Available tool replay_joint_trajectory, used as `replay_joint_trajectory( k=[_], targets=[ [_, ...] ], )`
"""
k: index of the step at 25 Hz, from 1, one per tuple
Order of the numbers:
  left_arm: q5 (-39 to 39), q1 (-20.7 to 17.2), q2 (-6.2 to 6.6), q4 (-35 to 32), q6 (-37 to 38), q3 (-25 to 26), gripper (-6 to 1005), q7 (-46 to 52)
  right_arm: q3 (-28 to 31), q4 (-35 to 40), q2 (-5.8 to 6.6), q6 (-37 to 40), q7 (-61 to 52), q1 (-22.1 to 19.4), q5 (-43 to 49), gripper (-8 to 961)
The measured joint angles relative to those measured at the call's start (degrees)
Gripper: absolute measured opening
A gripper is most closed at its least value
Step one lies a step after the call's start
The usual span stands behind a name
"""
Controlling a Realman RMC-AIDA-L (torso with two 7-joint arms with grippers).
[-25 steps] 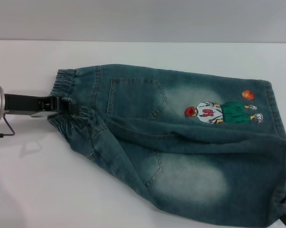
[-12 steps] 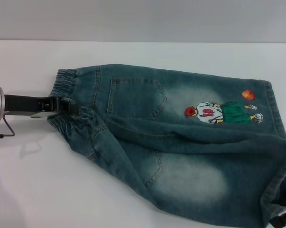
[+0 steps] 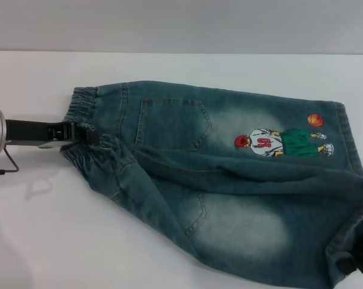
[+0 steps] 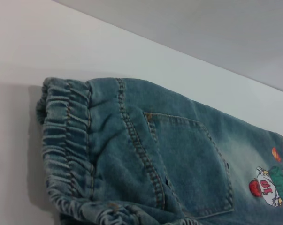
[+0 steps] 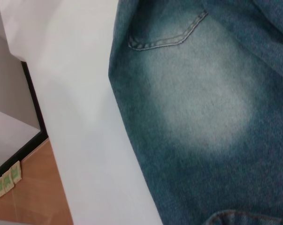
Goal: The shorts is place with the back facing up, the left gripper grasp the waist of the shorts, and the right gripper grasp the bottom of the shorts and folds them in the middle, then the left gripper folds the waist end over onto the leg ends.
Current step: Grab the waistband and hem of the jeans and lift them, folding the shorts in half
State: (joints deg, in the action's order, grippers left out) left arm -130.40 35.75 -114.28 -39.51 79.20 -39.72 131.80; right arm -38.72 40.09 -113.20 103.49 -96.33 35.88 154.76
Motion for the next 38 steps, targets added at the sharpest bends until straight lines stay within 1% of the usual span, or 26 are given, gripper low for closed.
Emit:
replay_joint_trajectory(
  k=[6, 7, 8, 9, 12, 14, 18, 21, 26, 29, 32, 38],
  targets=[
    [0.7, 0.0, 0.02, 0.0, -0.1, 0.0, 117, 0.0, 0.6, 0.2, -0.29, 0.0, 1.6, -0.1, -0.3, 79],
    [0.8, 0.0, 0.02, 0.0, -0.2, 0.0, 118, 0.0, 0.7, 0.2, -0.24, 0.0, 2.1, -0.2, -1.0, 41],
    [0.8, 0.0, 0.03, 0.1, -0.3, 0.0, 118, 0.0, 1.0, 0.1, 0.08, 0.3, 3.1, -0.5, -2.7, 3],
    [0.9, 0.0, 0.03, 0.1, -0.6, 0.0, 119, 0.0, 1.1, -0.1, 0.34, 0.6, 3.8, -0.7, -3.9, 3],
    [1.2, -0.1, 0.04, 0.1, -1.4, 0.0, 120, 0.1, 1.3, -0.6, 1.89, 2.1, 6.0, -1.8, -10.5, 3],
    [1.5, -0.2, 0.04, 0.1, -1.7, 0.4, 121, 0.2, 1.4, -0.6, 2.64, 2.8, 7.3, -3.0, -14.8, 3],
    [1.6, -0.3, 0.04, 0.1, -2.3, 2.4, 123, 0.3, 3.1, -0.4, 3.68, 3.1, 9.9, -5.3, -22.4, 2],
    [1.6, -0.4, 0.04, 0.0, -2.7, 4.5, 124, 0.3, 6.9, -0.8, 4.22, 3.2, 12.4, -6.6, -25.7, 2],
    [2.9, -0.6, -0.02, -0.4, -3.7, 7.1, 127, 0.4, 16.1, -2.2, 4.40, 1.6, 16.2, -8.1, -27.0, 3],
    [4.9, -0.6, -0.11, -0.4, -5.0, 7.5, 128, 0.4, 20.8, -5.1, 4.90, -0.5, 18.7, -9.2, -28.9, 3],
    [7.1, -0.7, -0.12, -0.5, -6.5, 7.6, 129, 0.4, 23.0, -6.9, 4.99, -4.3, 19.4, -10.0, -29.9, 2],
    [8.7, 0.2, -0.19, -0.2, -10.6, 7.2, 132, 0.5, 24.2, -9.3, 3.92, -11.3, 20.6, -11.1, -32.6, 3]
  ],
)
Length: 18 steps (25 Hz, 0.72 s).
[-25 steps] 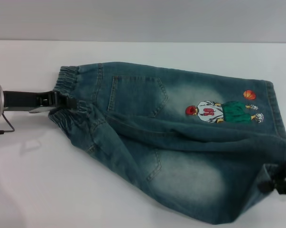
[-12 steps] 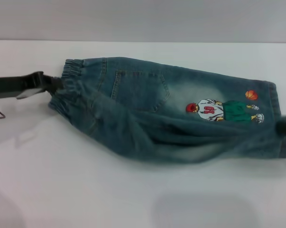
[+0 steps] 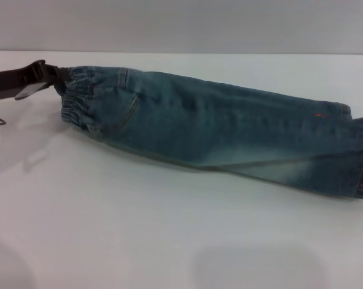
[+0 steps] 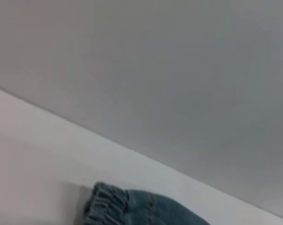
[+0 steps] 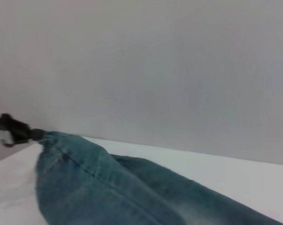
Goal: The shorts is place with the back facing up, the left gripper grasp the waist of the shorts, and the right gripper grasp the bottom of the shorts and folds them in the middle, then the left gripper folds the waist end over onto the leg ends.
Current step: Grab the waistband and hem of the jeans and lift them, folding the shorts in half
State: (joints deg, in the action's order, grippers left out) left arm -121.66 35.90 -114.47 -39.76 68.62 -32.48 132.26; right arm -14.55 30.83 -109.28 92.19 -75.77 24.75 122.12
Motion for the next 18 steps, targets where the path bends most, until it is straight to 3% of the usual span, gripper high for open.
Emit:
replay_joint_trajectory(
  k=[18],
  targets=[
    [0.0, 2.3, -1.50, 0.3, -6.8, -0.6, 141, -0.9, 0.2, -1.7, -3.99, -18.0, 0.1, 4.0, -4.8, 3]
  ],
)
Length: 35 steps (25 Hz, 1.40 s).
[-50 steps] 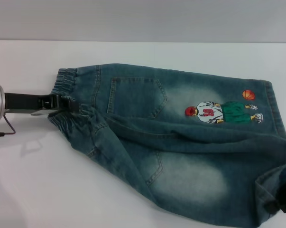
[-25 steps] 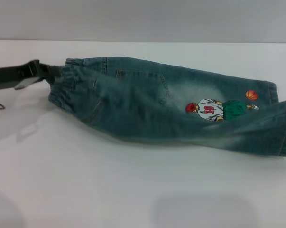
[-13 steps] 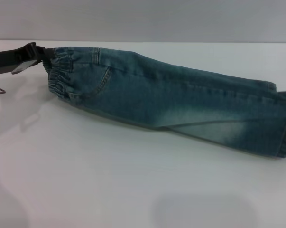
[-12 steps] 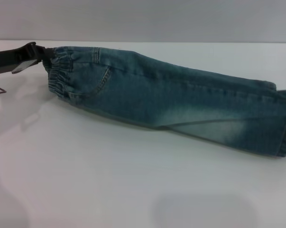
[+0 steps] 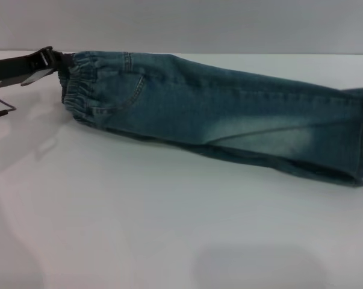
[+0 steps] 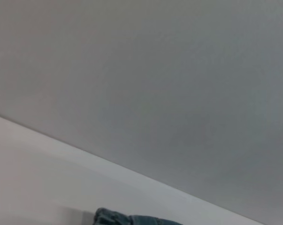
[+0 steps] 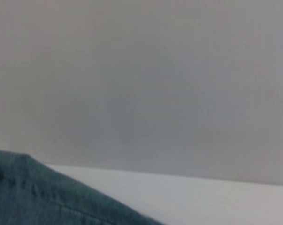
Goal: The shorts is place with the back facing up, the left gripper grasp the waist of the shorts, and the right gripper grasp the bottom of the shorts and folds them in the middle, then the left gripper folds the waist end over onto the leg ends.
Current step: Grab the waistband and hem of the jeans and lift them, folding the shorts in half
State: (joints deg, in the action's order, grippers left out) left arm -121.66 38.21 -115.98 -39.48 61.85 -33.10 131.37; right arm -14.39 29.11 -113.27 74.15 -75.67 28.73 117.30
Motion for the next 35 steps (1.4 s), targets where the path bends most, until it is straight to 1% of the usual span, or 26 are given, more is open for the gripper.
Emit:
replay_joint_trajectory(
  k=[3, 9, 17, 20, 24, 27, 31, 35],
  targets=[
    [-0.2, 0.6, -0.52, 0.0, -1.1, -0.2, 142, -0.3, -0.4, -0.1, -0.18, -2.2, 0.0, 1.0, -1.0, 15],
    [-0.3, 1.5, -1.22, 0.1, -3.8, -2.7, 145, -0.4, -1.0, -0.2, -0.43, -5.7, 0.0, 2.3, -1.0, 49],
    [0.0, 1.8, -1.34, 1.3, -6.1, -5.3, 148, -0.7, -4.8, -0.3, -2.13, -13.2, 0.9, 3.9, -1.1, 95],
    [0.0, 1.8, -1.35, 1.5, -6.3, -6.5, 150, -1.6, -5.9, -0.4, -2.45, -15.0, 0.9, 4.3, -0.9, 113],
    [0.1, 1.6, -1.56, 1.6, -7.6, -8.9, 152, -2.1, -5.4, -0.5, -2.83, -17.7, 0.7, 4.5, -1.2, 136],
    [0.9, 1.4, -1.74, 1.6, -8.2, -9.2, 153, -3.6, -5.3, -0.6, -3.07, -19.5, 0.6, 4.6, -1.2, 153],
    [5.7, 1.1, -1.83, 2.3, -8.4, -9.3, 243, -7.7, -5.4, -0.6, -3.37, -20.2, 0.6, 4.6, -1.3, 176],
    [10.4, 1.0, -1.66, 3.7, -8.2, -9.3, 333, -12.4, -5.1, -0.6, -3.56, -20.5, 0.9, 4.0, -2.7, 369]
  ],
)
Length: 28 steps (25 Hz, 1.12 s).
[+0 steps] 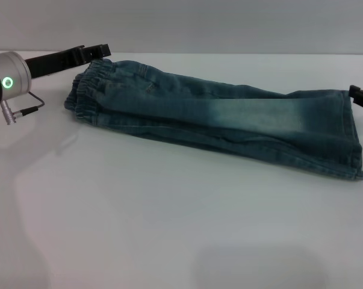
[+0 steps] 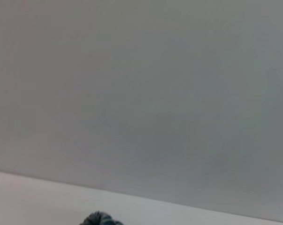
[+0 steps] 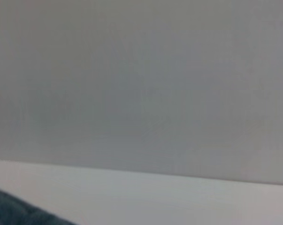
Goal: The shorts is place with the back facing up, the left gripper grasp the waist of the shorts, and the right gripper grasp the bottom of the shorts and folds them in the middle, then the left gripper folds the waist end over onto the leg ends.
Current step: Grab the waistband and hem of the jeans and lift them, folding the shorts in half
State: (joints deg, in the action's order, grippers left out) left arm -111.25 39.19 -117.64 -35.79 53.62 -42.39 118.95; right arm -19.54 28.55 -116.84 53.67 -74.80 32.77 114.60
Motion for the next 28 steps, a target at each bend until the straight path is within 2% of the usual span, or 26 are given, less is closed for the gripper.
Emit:
replay_joint_trajectory(
  k=[1, 7, 11, 13, 18, 28],
  targets=[
    [0.6, -0.1, 0.04, 0.1, 0.1, 0.0, 356, -1.3, -0.1, 0.0, -0.01, -0.1, 0.1, -0.3, -1.0, 417],
    [0.9, -1.4, 0.17, 0.1, 1.0, 0.4, 640, -5.0, -0.2, 0.1, -0.09, 0.3, 1.8, -2.2, -6.2, 622],
    [0.9, -2.7, 0.75, 0.1, 1.7, 0.2, 824, -7.8, -0.2, 0.1, -0.09, 0.6, 2.0, -3.0, -8.0, 622],
    [0.9, -3.5, 1.00, 0.2, 1.7, 0.1, 832, -10.2, -0.4, 0.1, -0.08, 0.7, 2.1, -3.1, -8.7, 622],
    [2.3, -5.5, 0.01, 0.9, -0.3, 0.9, 849, -18.9, -0.2, 0.3, -0.05, 1.7, 2.1, -3.2, -10.3, 622],
    [3.9, -5.4, -0.28, 6.7, -6.7, 0.6, 848, -27.4, 0.0, 0.4, -0.05, 5.5, 2.1, -4.1, -11.9, 623]
  ],
)
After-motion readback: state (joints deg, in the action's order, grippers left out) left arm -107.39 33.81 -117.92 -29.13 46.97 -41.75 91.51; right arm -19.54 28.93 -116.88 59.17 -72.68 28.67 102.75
